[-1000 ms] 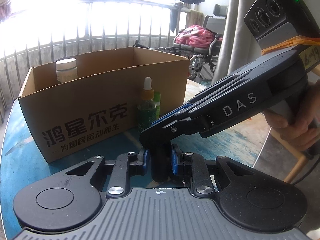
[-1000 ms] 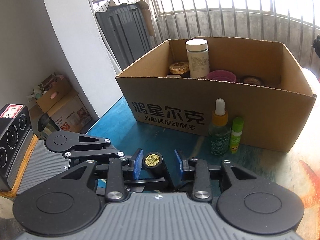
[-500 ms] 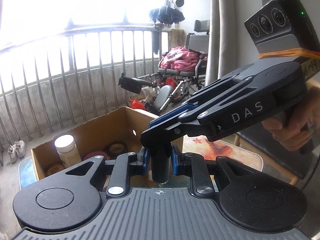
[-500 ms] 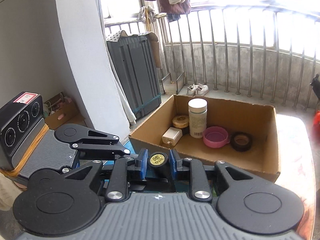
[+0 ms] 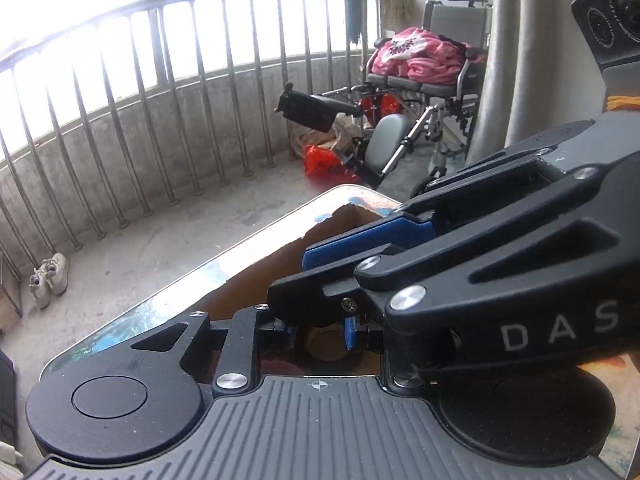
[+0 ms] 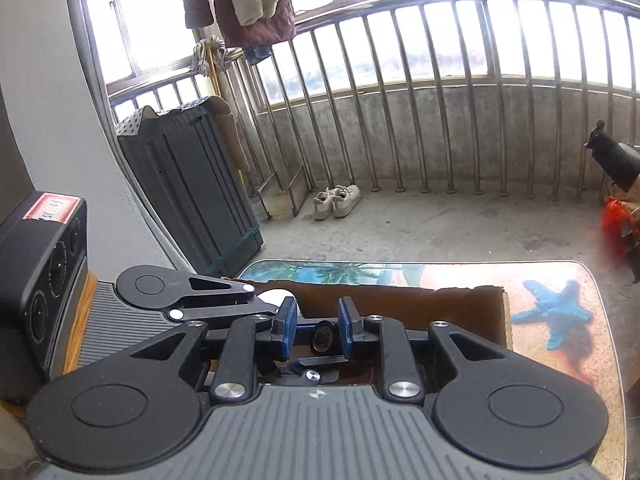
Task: Organize rigid objects
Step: 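Carry the black cylinder over the box and lower it inside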
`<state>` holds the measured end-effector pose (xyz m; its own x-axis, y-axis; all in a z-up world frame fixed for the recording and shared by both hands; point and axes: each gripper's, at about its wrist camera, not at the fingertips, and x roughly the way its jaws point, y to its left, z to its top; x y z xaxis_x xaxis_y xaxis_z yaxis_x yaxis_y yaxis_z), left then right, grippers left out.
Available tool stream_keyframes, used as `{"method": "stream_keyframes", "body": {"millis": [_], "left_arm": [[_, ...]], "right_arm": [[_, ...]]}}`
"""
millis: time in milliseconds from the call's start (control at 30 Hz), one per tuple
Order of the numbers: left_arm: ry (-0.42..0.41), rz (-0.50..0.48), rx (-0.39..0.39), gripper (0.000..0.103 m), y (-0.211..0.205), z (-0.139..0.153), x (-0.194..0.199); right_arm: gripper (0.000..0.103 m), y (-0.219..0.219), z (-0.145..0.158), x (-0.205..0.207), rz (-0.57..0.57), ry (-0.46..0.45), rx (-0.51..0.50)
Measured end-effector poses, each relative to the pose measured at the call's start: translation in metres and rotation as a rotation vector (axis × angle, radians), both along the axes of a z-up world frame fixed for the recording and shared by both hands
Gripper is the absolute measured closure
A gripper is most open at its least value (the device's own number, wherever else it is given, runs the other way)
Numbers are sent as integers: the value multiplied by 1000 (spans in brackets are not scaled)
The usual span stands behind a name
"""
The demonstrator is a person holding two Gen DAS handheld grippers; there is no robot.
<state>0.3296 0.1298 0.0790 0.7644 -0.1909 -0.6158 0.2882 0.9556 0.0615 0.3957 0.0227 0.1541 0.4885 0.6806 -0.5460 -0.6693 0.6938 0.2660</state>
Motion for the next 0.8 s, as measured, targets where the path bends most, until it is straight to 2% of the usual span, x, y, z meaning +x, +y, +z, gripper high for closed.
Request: {"method": "stream_keyframes", "body": {"millis": [100, 233, 300, 400, 567, 667, 800], "left_arm": [[36, 13, 19, 82, 6, -10, 10], [79, 25, 49, 82, 9, -16, 20], [70, 21, 54, 82, 8, -19, 21], [59, 26, 67, 82, 5, -24, 24], [76, 40, 83, 82, 7, -31, 31], [116, 55, 88, 82, 7, -37, 35], [128, 61, 94, 82, 7, -40, 35]], "right_arm": [[80, 10, -13, 16, -6, 62, -5], [80, 13, -27, 34, -34, 89, -24], [80, 11, -32, 40, -45, 117, -3], [80, 12, -36, 44, -42, 95, -5], [80, 10, -47, 48, -39, 145, 8], [80, 13, -50, 48, -42, 117, -28], [80, 11, -58, 54, -52, 161, -3]]}}
